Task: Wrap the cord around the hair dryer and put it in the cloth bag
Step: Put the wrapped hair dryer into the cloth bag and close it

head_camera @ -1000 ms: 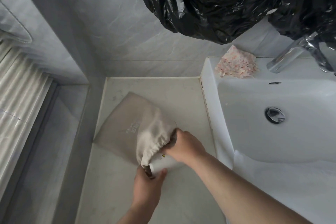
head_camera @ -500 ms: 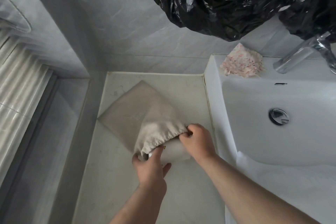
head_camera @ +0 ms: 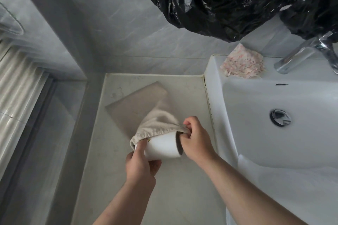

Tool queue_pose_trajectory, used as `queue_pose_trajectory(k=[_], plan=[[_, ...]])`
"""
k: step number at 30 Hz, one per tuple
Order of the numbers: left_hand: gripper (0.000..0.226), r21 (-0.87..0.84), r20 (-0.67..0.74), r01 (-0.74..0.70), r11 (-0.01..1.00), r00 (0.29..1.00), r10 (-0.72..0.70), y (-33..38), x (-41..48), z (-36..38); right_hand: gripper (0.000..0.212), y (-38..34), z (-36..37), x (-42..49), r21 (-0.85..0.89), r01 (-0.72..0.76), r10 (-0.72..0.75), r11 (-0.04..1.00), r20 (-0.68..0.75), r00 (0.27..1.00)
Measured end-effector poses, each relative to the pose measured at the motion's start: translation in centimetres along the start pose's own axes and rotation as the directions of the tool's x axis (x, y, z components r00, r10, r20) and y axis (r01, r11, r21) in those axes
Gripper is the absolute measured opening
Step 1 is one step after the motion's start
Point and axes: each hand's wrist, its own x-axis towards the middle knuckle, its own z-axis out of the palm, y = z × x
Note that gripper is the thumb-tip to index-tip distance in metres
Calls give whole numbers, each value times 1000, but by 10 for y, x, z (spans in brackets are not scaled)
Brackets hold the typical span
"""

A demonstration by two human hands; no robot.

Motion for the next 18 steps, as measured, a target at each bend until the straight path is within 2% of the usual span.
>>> queue_pose_trajectory(k=[3, 6, 10, 14, 15, 18], plan=[[35, -9, 29, 52, 999, 998, -52, 7, 0, 1, 33, 5, -5, -5, -64, 159, -156, 985, 56, 986], [43, 1, 36, 71, 997, 997, -71, 12, 1, 2, 35, 5, -8, -5, -104, 230, -228, 968, 33, 973], [44, -12, 24, 68, 998, 997, -68, 20, -1, 6, 40, -15, -5, -11, 39, 189, -187, 981, -48, 981], [33, 51, 65, 92, 994, 993, -96, 26, -4, 9, 29, -23, -3, -23, 109, 202, -197, 973, -50, 979], [32, 79, 84, 85, 993, 992, -92, 27, -3, 8, 32, -25, -4, -26, 112, 180, -179, 977, -15, 984], [36, 160, 141, 49, 986, 987, -72, 31, -3, 7, 60, -23, -7, -32, 72, 94, -101, 993, 111, 989]])
